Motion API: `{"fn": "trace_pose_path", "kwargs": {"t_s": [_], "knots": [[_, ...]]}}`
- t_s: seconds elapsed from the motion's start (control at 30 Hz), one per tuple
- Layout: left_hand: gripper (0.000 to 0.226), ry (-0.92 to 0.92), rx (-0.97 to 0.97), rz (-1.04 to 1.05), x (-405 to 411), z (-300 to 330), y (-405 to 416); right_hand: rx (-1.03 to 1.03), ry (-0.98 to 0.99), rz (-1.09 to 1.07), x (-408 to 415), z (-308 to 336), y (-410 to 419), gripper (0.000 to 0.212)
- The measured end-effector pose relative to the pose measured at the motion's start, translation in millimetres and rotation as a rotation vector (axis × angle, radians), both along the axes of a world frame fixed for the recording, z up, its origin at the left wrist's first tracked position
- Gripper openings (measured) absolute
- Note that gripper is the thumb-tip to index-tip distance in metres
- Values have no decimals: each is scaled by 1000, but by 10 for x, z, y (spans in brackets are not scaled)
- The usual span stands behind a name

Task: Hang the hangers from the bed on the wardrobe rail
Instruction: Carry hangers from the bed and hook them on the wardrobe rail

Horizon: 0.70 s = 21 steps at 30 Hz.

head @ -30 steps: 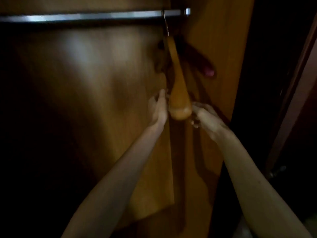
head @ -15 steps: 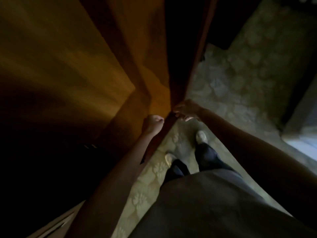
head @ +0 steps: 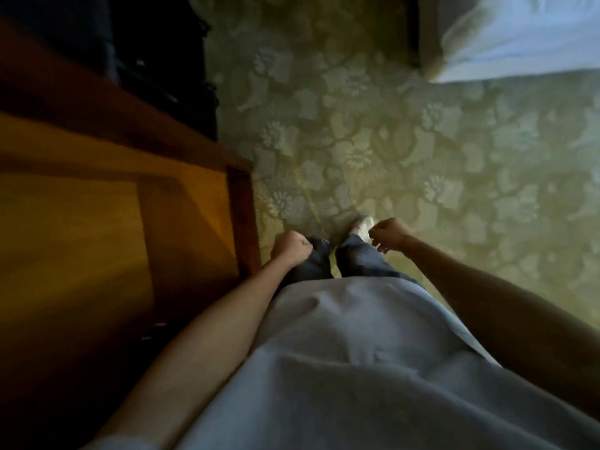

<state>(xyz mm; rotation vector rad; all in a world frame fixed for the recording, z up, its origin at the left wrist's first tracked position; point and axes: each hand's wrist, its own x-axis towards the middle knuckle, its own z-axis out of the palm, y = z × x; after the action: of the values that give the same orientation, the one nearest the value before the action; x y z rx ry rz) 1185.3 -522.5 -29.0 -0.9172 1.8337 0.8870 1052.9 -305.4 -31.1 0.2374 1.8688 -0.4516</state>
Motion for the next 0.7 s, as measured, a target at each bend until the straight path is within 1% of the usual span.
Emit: {"fn": "trace_pose_path", "kwargs": {"t_s": [0.1, 0.23, 0.37, 0.43, 0.57, 0.7], "knots": [[22, 11, 59, -169, -635, -1, 430, 0, 10, -232, 93, -13, 628, 18], [28, 21, 130, -256, -1485, -25, 1145, 60, 7, -538, 302, -90, 1480, 21], [26, 67, 116, -382, -2280, -47, 1760, 100, -21, -751, 391, -195, 2189, 22], [28, 71, 92, -407, -2623, -30, 1974, 102, -38, -869, 314, -253, 2447, 23], [26, 104, 47, -478, -3194, 9, 2205, 85, -21, -999, -219, -309, 2736, 19], [31, 97, -36, -477, -3693, 8, 2174, -19, 88, -1039, -1230, -304, 2902, 22]]}}
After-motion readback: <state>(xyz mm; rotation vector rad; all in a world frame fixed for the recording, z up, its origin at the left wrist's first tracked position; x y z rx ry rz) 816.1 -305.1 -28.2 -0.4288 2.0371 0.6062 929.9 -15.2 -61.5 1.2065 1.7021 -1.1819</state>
